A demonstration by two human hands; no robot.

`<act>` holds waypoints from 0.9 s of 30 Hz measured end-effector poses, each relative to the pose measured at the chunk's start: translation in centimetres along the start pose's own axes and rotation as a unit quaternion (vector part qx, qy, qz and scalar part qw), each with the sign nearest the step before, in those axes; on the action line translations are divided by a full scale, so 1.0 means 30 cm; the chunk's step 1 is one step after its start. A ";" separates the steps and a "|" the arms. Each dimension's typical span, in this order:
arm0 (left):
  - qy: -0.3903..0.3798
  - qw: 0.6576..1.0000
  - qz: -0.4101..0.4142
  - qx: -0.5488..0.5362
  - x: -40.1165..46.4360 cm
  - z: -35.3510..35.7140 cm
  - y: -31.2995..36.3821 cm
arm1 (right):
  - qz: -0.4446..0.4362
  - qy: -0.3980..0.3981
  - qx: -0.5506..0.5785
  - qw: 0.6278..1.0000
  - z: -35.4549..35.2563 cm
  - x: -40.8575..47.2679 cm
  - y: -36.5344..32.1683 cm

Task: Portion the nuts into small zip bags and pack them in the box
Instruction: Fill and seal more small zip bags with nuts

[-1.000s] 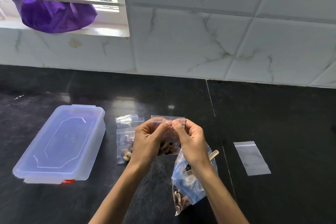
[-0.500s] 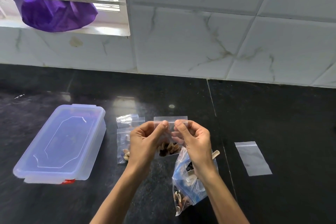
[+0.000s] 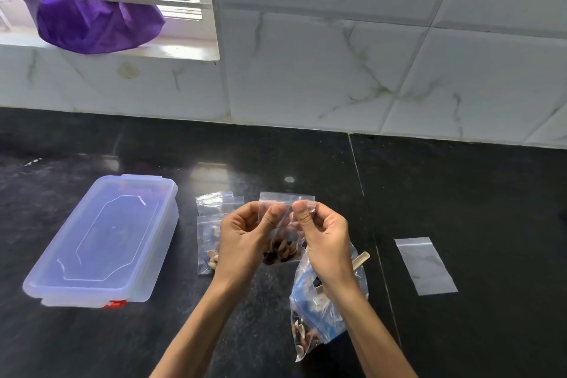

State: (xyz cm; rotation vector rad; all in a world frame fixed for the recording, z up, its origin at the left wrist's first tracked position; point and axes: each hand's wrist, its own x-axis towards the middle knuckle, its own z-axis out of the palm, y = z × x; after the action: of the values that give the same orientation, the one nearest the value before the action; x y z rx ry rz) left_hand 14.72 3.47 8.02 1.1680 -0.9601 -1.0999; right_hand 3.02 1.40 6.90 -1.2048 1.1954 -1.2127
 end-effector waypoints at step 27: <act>-0.013 1.000 0.005 -0.003 -0.018 0.022 -0.015 | -0.013 -0.055 -0.029 0.998 -0.012 -0.011 -0.009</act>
State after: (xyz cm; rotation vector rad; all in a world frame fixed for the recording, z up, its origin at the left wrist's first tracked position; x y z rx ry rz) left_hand 13.90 3.85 7.67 1.1449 -0.9805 -1.1108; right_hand 2.65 1.72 7.17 -1.3167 1.1430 -1.1227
